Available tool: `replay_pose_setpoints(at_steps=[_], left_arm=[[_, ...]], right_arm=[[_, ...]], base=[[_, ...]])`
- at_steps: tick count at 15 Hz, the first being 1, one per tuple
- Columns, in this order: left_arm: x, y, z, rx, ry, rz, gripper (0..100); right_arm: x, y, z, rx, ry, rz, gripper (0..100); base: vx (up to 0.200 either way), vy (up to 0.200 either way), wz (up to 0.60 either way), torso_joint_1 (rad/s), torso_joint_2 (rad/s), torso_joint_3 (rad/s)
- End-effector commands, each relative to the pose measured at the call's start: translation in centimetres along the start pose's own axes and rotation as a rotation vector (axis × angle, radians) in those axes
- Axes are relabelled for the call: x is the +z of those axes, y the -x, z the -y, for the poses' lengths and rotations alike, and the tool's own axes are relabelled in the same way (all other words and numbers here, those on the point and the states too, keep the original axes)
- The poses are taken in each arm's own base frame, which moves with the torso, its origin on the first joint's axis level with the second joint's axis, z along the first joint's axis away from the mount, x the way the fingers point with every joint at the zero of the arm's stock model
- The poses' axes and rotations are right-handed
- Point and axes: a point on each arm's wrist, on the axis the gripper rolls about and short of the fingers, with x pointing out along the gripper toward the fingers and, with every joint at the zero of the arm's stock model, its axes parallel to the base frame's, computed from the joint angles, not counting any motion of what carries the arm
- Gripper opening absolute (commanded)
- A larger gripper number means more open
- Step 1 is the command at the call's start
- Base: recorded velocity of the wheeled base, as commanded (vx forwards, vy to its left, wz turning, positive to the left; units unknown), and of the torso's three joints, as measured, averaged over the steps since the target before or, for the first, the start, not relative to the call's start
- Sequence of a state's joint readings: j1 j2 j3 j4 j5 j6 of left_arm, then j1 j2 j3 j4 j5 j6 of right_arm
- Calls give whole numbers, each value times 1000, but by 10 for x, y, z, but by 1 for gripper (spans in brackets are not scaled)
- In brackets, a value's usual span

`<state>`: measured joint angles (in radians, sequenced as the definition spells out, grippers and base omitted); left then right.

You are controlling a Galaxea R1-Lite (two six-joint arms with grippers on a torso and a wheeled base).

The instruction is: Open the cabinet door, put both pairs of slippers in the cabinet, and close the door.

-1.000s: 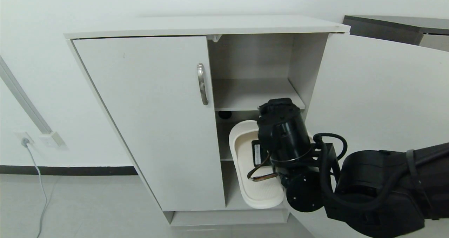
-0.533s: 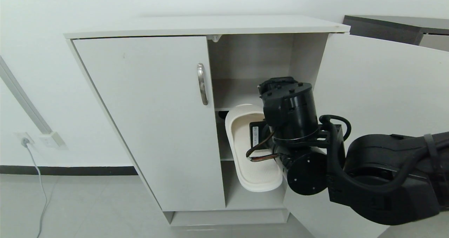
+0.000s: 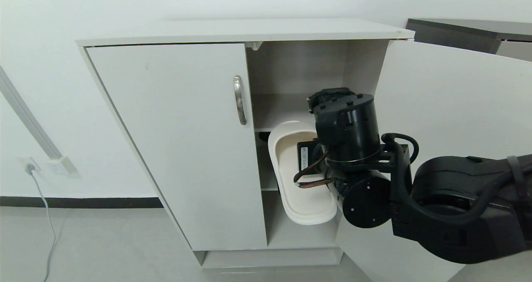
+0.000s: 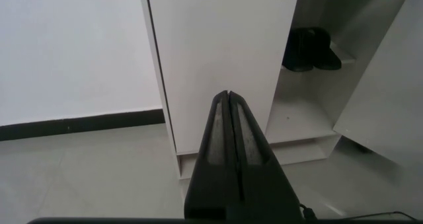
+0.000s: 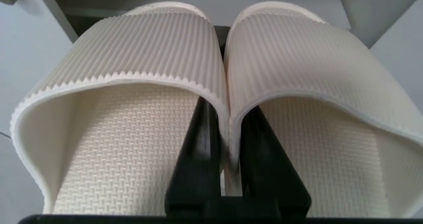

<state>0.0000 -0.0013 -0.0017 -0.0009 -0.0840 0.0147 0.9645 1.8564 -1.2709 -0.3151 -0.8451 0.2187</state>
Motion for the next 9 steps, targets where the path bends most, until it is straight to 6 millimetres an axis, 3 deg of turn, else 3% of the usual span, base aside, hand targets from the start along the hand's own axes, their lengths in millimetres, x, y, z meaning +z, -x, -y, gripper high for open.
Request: replay_pose_setpoints(at_steps=[1,9], left_arm=[[0,0,0,0,0,-2,0],[0,0,0,1,0,-2,0]], right_arm=[[2,1,1,1,-4,4,0],[-4,-2,-2,-1,12,-7,0]], base=[[200,0,0,-12,7,7],[200,0,0,5,2,1]])
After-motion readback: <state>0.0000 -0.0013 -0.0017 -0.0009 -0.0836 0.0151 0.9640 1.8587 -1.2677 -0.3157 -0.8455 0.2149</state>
